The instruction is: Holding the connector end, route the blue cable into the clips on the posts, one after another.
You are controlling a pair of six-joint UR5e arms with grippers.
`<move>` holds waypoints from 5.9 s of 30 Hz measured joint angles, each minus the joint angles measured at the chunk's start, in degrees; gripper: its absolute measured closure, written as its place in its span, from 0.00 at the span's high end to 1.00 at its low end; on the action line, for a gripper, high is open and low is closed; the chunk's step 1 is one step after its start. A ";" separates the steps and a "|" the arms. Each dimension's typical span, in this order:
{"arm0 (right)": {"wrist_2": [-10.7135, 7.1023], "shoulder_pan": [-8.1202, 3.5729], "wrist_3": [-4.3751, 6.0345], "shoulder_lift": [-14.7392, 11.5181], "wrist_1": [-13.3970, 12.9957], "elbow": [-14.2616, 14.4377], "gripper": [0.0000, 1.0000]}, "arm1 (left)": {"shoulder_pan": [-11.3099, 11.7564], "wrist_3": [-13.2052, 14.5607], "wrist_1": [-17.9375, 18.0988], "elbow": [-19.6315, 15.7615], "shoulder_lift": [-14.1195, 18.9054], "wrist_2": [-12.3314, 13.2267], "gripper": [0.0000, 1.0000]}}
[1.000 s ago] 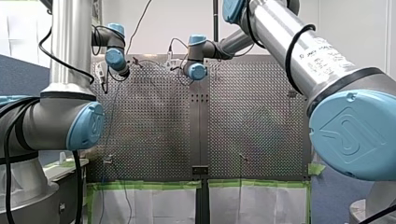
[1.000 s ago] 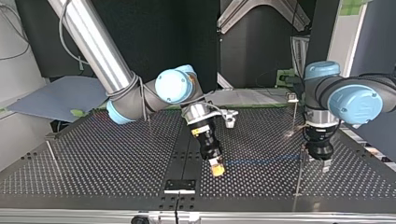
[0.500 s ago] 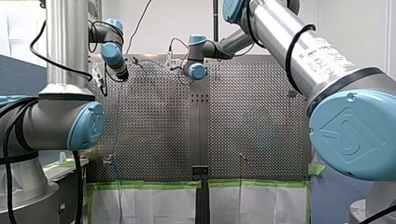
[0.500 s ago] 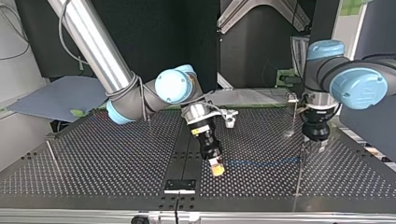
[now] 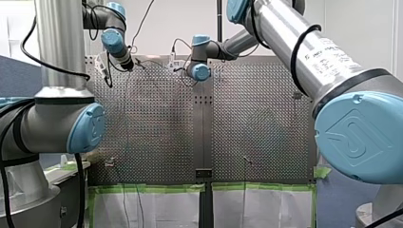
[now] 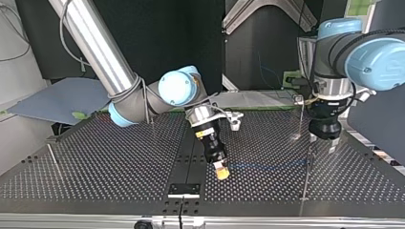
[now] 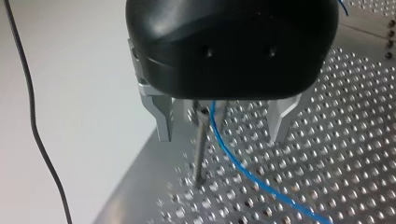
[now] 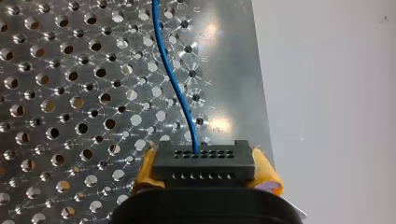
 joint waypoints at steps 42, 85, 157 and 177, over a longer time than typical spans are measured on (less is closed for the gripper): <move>0.03 0.00 0.00 -0.03 1.13 0.00 0.00 | -7.97 12.26 0.49 -0.03 2.21 -7.71 1.00; 0.04 -0.20 0.00 0.07 1.34 0.03 0.00 | -8.91 14.09 -1.56 -0.04 0.58 -12.61 1.00; 0.04 -0.70 -1.84 -0.60 2.80 0.02 0.00 | -10.40 20.48 5.55 13.84 -15.09 -3.66 1.00; 0.01 -0.88 -1.87 -0.63 3.61 0.01 0.00 | -10.32 22.10 5.70 13.86 -15.71 -4.67 0.55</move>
